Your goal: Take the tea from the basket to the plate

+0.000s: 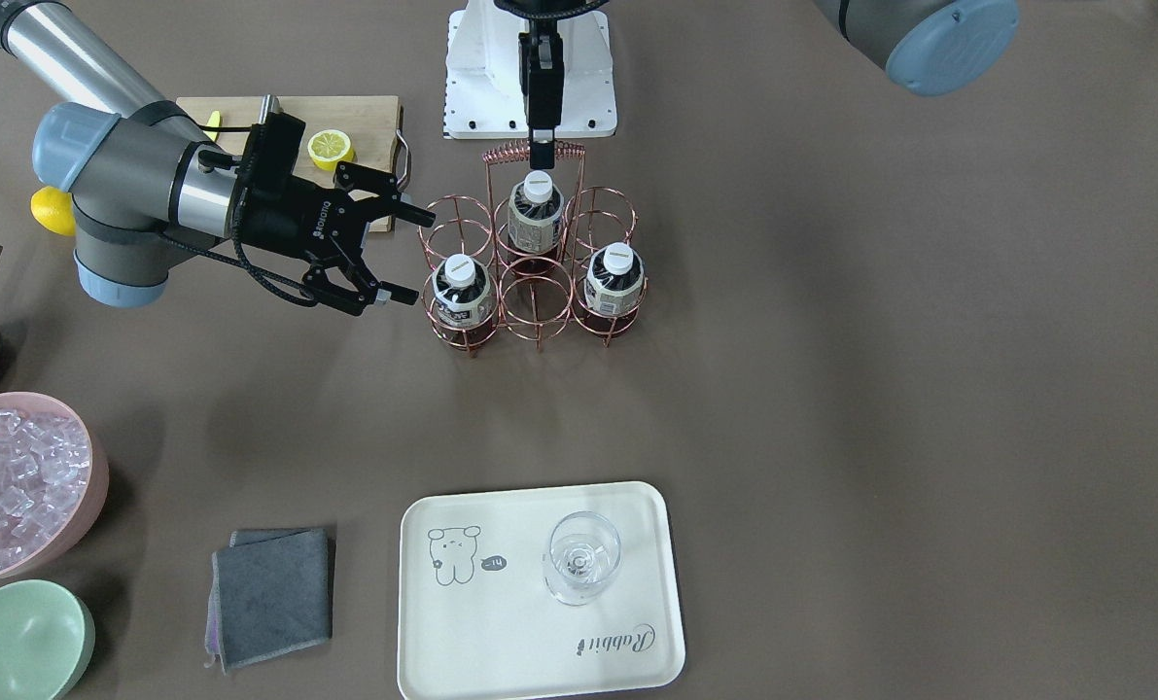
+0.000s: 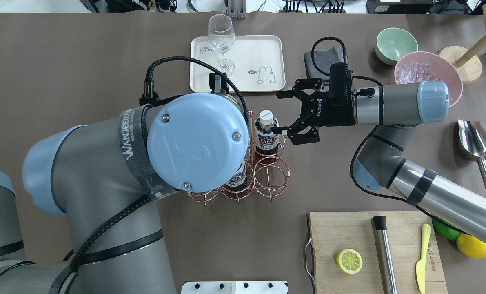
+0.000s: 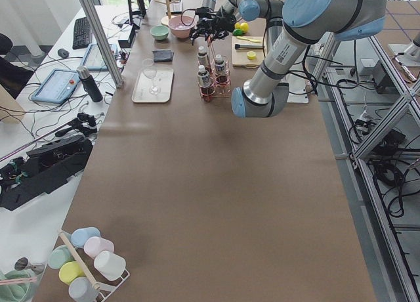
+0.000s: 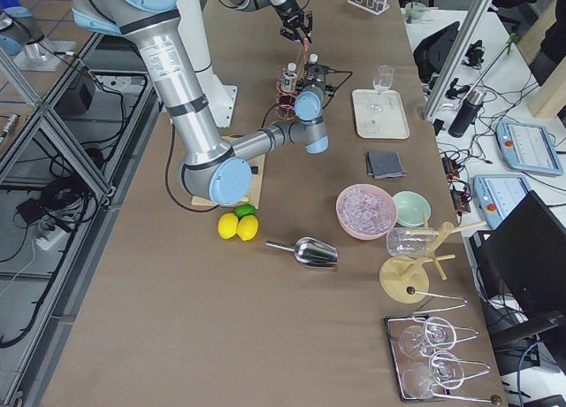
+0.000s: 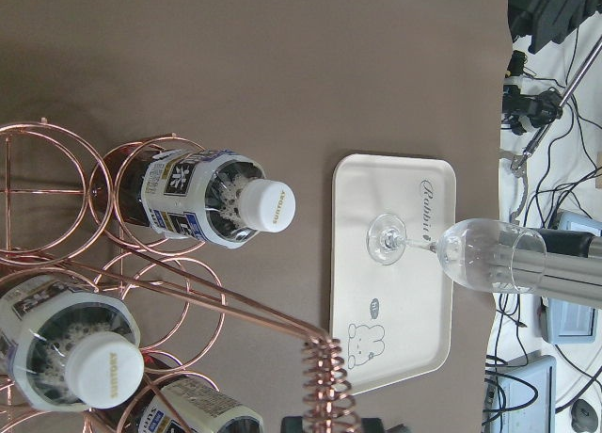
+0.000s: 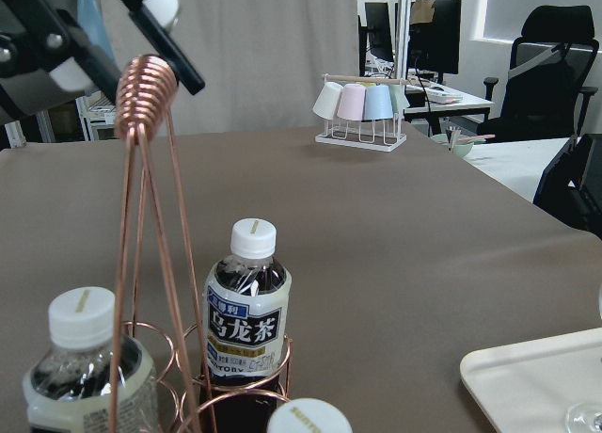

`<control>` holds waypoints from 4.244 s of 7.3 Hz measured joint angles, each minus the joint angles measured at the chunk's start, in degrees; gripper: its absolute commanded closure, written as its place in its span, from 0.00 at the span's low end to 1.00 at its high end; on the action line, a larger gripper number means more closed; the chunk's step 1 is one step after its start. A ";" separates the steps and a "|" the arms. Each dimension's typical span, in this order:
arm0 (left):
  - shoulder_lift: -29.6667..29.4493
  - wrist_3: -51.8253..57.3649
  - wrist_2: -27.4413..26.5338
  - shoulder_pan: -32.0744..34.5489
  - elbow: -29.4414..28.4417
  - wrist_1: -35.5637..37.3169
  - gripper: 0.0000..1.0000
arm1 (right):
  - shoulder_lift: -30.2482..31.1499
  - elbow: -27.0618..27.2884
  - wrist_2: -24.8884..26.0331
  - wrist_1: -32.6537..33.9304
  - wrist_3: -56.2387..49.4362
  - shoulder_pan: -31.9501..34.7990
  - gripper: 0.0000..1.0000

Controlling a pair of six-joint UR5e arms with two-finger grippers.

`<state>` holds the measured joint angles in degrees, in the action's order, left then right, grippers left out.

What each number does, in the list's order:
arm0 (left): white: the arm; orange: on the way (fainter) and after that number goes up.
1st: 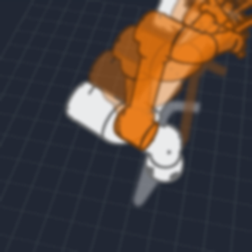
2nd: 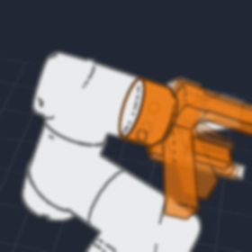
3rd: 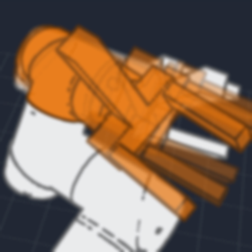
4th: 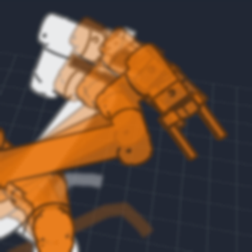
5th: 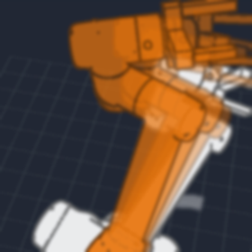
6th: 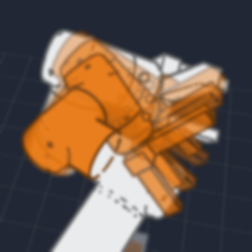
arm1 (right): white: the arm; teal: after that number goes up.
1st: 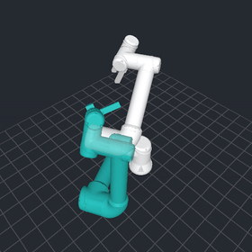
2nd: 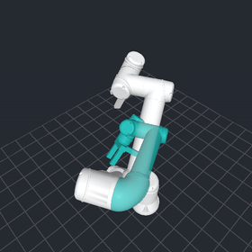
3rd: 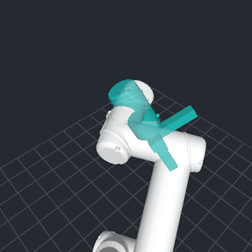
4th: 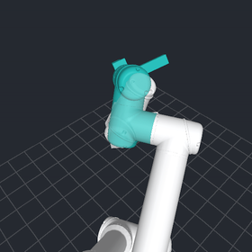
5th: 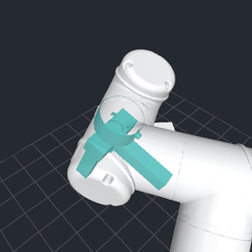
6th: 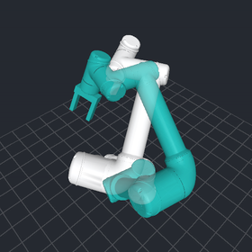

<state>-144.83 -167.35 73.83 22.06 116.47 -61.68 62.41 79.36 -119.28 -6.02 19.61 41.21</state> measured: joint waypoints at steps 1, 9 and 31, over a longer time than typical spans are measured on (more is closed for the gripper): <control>0.05 -0.05 0.00 0.00 0.21 -0.01 1.00 | -0.68 -0.10 0.29 0.88 0.01 -0.27 0.01; 0.08 -0.08 0.00 0.02 0.25 0.06 1.00 | -1.23 -0.11 3.05 2.05 -0.01 -3.00 1.00; 17.96 28.76 18.91 28.98 1.22 -12.70 1.00 | -21.60 -28.06 28.64 4.23 4.47 5.37 1.00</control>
<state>-126.88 -138.59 92.74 51.04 117.69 -74.37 40.81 51.30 -90.65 -1.79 24.08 46.58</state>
